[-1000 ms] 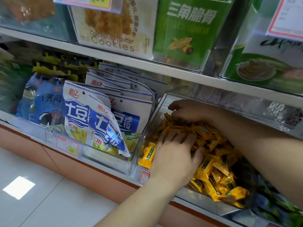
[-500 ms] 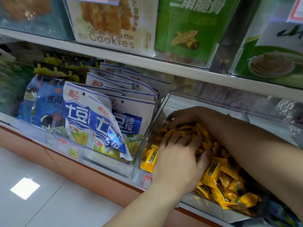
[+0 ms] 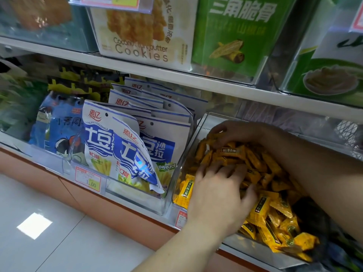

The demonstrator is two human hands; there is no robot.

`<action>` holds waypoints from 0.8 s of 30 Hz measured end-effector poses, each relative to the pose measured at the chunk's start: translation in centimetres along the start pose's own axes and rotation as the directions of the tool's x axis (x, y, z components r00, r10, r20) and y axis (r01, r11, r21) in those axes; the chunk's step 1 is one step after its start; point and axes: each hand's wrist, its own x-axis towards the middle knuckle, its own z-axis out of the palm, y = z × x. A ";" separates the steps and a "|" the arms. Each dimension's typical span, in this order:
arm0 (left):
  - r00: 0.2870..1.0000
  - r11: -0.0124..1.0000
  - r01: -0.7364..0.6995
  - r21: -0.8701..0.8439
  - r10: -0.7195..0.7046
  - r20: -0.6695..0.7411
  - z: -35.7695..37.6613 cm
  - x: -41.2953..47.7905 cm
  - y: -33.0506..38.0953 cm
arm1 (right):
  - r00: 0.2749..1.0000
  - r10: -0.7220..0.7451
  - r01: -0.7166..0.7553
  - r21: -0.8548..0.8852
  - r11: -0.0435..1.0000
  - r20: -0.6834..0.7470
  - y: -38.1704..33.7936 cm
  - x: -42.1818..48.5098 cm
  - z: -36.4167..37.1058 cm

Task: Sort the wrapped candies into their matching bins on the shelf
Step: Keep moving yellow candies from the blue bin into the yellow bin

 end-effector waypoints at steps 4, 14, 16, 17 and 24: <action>1.000 1.000 0.009 -0.009 -0.008 0.017 -0.1 0.0 0.0 | 0.993 -0.027 0.050 0.204 0.978 -0.116 1.1 -2.2 -0.4; 0.999 0.999 0.049 0.008 -0.048 -0.010 -0.5 -0.2 0.2 | 0.981 -0.123 0.185 0.513 0.838 -0.152 2.1 -5.9 -0.9; 0.998 0.998 0.056 0.017 -0.055 -0.025 -0.4 -0.2 0.1 | 0.983 -0.107 0.155 0.371 0.916 -0.146 1.7 -6.4 -1.0; 0.997 0.998 0.064 0.027 -0.063 -0.043 -0.4 -0.2 0.0 | 0.987 -0.092 0.118 0.212 0.970 -0.128 1.6 -6.5 -1.1; 0.995 0.998 0.067 0.004 -0.067 0.072 0.0 0.6 -0.4 | 0.994 0.021 -0.034 -0.123 0.992 -0.106 -1.3 -5.7 0.2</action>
